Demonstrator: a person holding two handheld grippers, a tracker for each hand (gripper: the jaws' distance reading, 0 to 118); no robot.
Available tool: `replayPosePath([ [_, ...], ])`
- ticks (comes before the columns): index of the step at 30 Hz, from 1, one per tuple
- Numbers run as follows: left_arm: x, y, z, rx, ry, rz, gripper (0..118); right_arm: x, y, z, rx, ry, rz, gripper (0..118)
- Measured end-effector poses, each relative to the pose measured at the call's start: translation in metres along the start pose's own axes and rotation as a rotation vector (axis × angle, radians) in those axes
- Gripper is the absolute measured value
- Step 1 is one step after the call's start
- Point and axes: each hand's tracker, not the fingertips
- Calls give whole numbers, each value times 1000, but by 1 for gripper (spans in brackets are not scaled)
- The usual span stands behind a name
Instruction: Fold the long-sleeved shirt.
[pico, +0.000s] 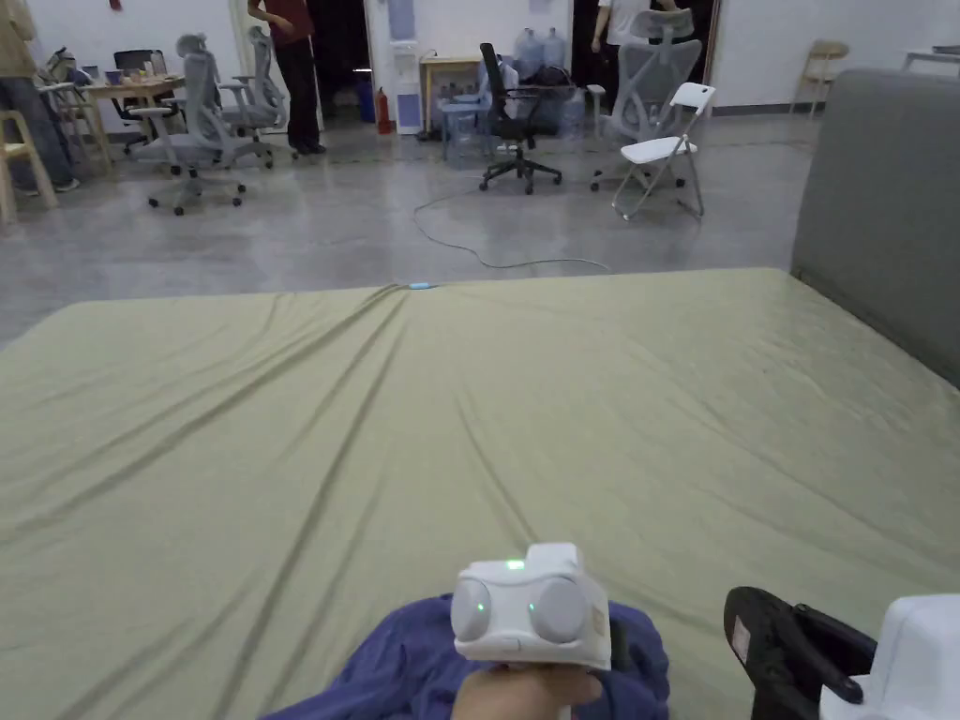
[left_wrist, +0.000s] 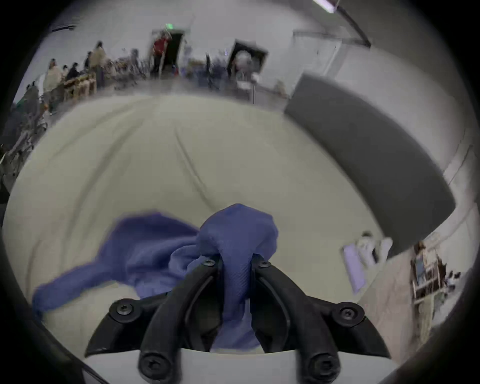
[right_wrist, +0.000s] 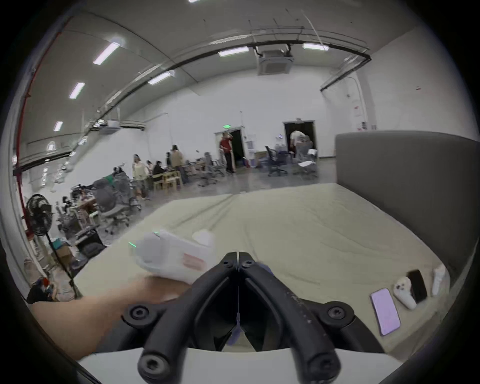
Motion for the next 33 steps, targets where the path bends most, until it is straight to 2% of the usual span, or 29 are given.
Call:
replayPosePath([
  [3, 17, -35, -66, -174, 31, -49, 18, 13, -18, 5, -47, -29, -29, 4],
  [5, 26, -38, -57, 21, 75, -125, 27, 17, -26, 3, -72, -35, -38, 4],
  [6, 28, -34, -51, 47, 67, -146, 40, 17, -30, 4, -83, -38, -43, 4],
  [7, 24, -28, -51, 33, 33, -140, 72, 16, -32, 4, -89, -36, -47, 4],
  [8, 19, -20, -38, 32, -21, -136, 98, 14, -34, 4, -94, -30, -49, 4],
  [9, 14, -16, -22, 62, -45, -129, 115, 15, -33, -1, -97, -27, -51, 4],
  [10, 9, -15, 0, 135, -49, -120, 118, 11, -34, -1, -96, -19, -48, 4],
  [13, -13, -22, 74, 372, -33, -88, 115, 3, -34, -7, -86, 11, -45, 4],
  [16, -46, -58, 122, 397, 12, -69, 115, -8, -42, -14, -90, 43, -51, 4],
  [17, -59, -71, 130, 365, 53, -63, 114, -7, -43, -22, -97, 47, -53, 4],
  [18, -71, -86, 135, 320, 87, -55, 105, -10, -47, -27, -107, 51, -54, 4],
  [19, -80, -102, 141, 288, 116, -39, 70, -12, -50, -31, -121, 54, -57, 4],
  [20, -92, -118, 142, 271, 153, 1, 20, -14, -53, -36, -140, 58, -63, 4],
  [21, -104, -130, 141, 263, 170, 45, 4, -12, -54, -43, -153, 62, -73, 4],
  [23, -123, -145, 137, 197, 176, 147, 4, -14, -59, -52, -178, 70, -84, 4],
  [26, -152, -131, 129, 196, 128, 193, 4, -11, -62, -66, -199, 68, -82, 4],
  [27, -159, -117, 124, 218, 141, 195, 8, -11, -62, -70, -207, 67, -82, 4],
  [28, -164, -102, 120, 242, 149, 196, 37, -10, -63, -74, -213, 64, -84, 4],
  [30, -174, -59, 93, 297, 195, 137, 114, -4, -63, -83, -223, 56, -94, 4],
  [31, -180, -42, 90, 385, 234, 115, 116, -2, -63, -86, -228, 48, -98, 4],
  [32, -182, -21, 73, 360, 266, 85, 112, 1, -63, -91, -235, 38, -102, 4],
  [33, -186, -3, 57, 347, 302, 55, 113, 6, -64, -93, -243, 26, -104, 4],
])
